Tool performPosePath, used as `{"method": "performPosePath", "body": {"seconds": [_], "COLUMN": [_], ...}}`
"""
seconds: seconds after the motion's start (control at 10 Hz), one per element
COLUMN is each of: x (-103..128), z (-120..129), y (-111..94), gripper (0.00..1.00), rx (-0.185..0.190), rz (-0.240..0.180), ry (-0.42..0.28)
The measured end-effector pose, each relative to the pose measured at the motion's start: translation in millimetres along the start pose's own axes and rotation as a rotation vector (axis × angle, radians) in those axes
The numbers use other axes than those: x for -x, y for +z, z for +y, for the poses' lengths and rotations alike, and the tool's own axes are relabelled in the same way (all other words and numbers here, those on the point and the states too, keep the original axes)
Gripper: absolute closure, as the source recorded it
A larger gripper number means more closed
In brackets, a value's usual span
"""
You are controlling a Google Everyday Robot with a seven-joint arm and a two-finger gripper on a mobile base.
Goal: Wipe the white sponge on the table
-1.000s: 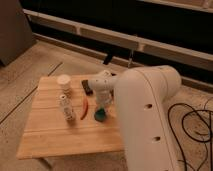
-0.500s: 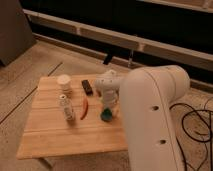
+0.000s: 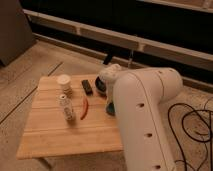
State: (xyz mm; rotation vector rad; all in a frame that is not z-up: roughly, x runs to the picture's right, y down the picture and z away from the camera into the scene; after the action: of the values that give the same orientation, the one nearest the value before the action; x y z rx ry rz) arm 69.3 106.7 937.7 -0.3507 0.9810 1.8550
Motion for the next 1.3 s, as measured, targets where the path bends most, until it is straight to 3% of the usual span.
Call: {"method": "performPosePath", "body": {"seconds": [0.3,0.7,1.1,1.3], "x": [4,-38,-71,-87], "z": [49,118,135,130], "y": [-12,-27,-17,-12], "gripper": [0.89,0.89,0.89,0.89], "rx": [-0.006,0.057,0.087,0.080], "rz": [-0.048,-0.075,-0.055,-0.062], "ry": [-0.084,-0.203,-0.238,-0.241]}}
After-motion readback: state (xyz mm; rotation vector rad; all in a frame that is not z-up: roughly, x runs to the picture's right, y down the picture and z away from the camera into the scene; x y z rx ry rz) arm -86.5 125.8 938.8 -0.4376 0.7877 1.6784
